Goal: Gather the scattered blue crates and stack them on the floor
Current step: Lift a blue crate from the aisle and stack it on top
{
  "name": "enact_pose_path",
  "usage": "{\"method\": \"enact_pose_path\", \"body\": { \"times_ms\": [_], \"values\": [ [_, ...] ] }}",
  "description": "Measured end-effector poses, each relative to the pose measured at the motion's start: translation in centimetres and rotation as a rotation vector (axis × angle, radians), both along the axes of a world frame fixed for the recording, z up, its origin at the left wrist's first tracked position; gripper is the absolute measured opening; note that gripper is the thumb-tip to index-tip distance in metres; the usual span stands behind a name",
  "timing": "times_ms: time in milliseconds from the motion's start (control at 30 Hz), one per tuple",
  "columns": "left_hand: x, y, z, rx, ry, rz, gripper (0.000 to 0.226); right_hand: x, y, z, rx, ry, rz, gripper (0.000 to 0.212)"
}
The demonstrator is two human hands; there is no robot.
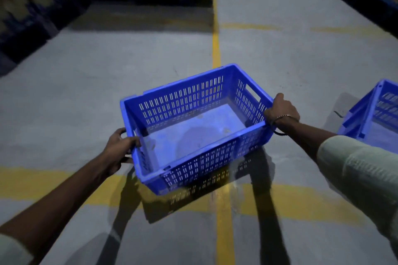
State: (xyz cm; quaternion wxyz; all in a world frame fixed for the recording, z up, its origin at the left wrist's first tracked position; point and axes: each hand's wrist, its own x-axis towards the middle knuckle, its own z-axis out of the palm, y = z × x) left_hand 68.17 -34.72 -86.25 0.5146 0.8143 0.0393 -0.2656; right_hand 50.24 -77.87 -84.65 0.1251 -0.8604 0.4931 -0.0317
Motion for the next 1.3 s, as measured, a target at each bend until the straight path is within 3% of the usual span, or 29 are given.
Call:
{"method": "enact_pose_path", "body": {
  "times_ms": [167,333,500,667,900,1000,1100,1200,1300],
  "values": [
    [-1.5,7.8,2.1,0.010,-0.038,0.144,0.045,3.1,6.3,2.8,-0.177,-0.021,0.224,0.036],
    [-2.9,17.4,4.3,-0.007,-0.263,0.310,0.034,7.9,14.7,6.2,-0.211,-0.148,0.310,0.033],
    [-1.2,29.7,9.3,-0.062,-0.413,0.445,0.037,14.0,25.9,9.4,-0.117,-0.231,0.386,0.038],
    [-1.7,40.8,11.7,-0.158,-0.501,0.568,0.026,19.6,37.3,12.7,-0.042,-0.366,0.494,0.035],
    [-3.7,49.4,16.8,-0.340,-0.577,0.609,0.055,23.2,45.9,17.2,0.116,-0.524,0.394,0.041],
    [-5.0,51.7,19.5,-0.412,-0.636,0.622,0.052,23.4,48.9,18.1,0.172,-0.619,0.335,0.052],
    [-5.9,55.2,22.6,-0.417,-0.664,0.618,0.054,22.1,52.4,21.0,0.211,-0.704,0.272,0.050],
    [-6.8,57.7,24.2,-0.427,-0.626,0.606,0.064,20.0,55.6,24.6,0.215,-0.788,0.226,0.043],
    [-7.3,58.3,25.3,-0.543,-0.549,0.615,0.052,18.4,57.5,28.3,0.221,-0.860,0.200,0.042]
  ]
}}
